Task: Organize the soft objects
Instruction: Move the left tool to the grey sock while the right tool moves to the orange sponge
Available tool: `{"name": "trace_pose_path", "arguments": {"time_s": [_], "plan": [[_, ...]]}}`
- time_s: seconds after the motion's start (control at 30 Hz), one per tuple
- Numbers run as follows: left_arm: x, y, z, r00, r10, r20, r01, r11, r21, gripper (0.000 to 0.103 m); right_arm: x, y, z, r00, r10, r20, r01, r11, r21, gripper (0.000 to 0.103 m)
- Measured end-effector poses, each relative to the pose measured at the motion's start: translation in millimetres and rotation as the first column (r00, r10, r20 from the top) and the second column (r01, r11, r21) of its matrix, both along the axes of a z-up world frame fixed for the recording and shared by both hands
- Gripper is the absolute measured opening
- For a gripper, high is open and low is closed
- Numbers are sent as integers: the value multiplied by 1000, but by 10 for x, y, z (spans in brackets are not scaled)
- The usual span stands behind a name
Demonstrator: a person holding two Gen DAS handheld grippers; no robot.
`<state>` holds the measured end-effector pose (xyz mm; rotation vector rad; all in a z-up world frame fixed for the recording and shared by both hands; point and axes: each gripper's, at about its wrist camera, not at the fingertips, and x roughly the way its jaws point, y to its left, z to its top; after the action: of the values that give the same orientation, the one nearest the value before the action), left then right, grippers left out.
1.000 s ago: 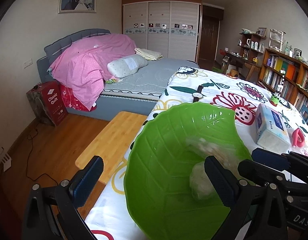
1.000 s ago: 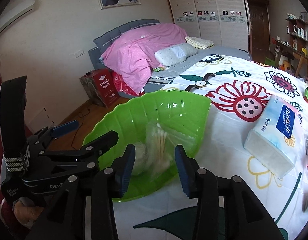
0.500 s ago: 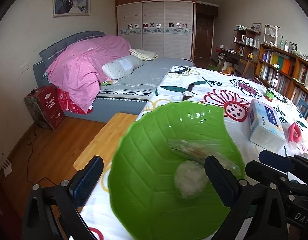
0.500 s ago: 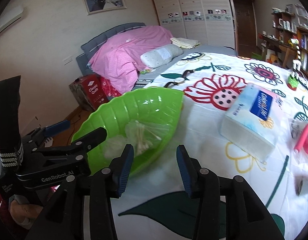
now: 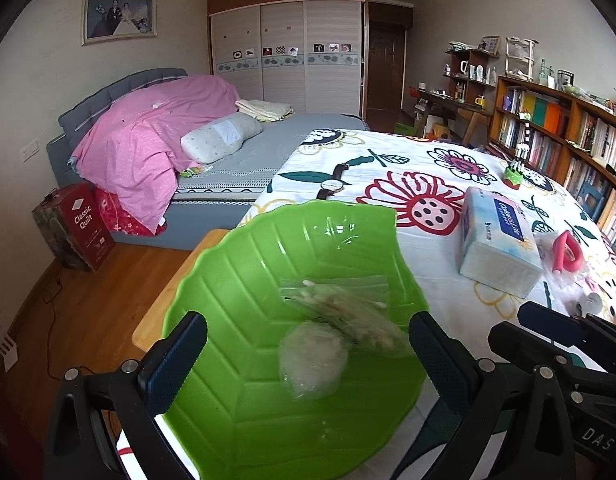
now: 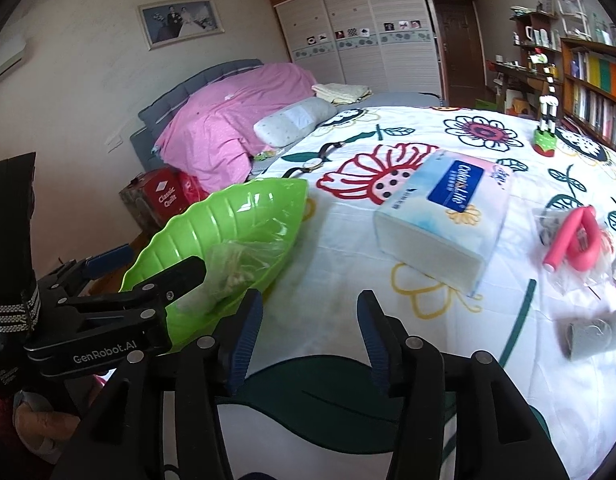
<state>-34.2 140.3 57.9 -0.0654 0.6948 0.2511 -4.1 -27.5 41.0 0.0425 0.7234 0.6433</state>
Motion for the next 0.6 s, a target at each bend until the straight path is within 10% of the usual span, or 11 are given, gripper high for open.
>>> {"name": "trace_pose_path", "arguments": {"time_s": [0.6], "plan": [[243, -467, 71, 995, -103, -13, 102, 995, -17, 103, 60, -615, 25, 986, -166, 24, 164, 985, 58, 60]]}}
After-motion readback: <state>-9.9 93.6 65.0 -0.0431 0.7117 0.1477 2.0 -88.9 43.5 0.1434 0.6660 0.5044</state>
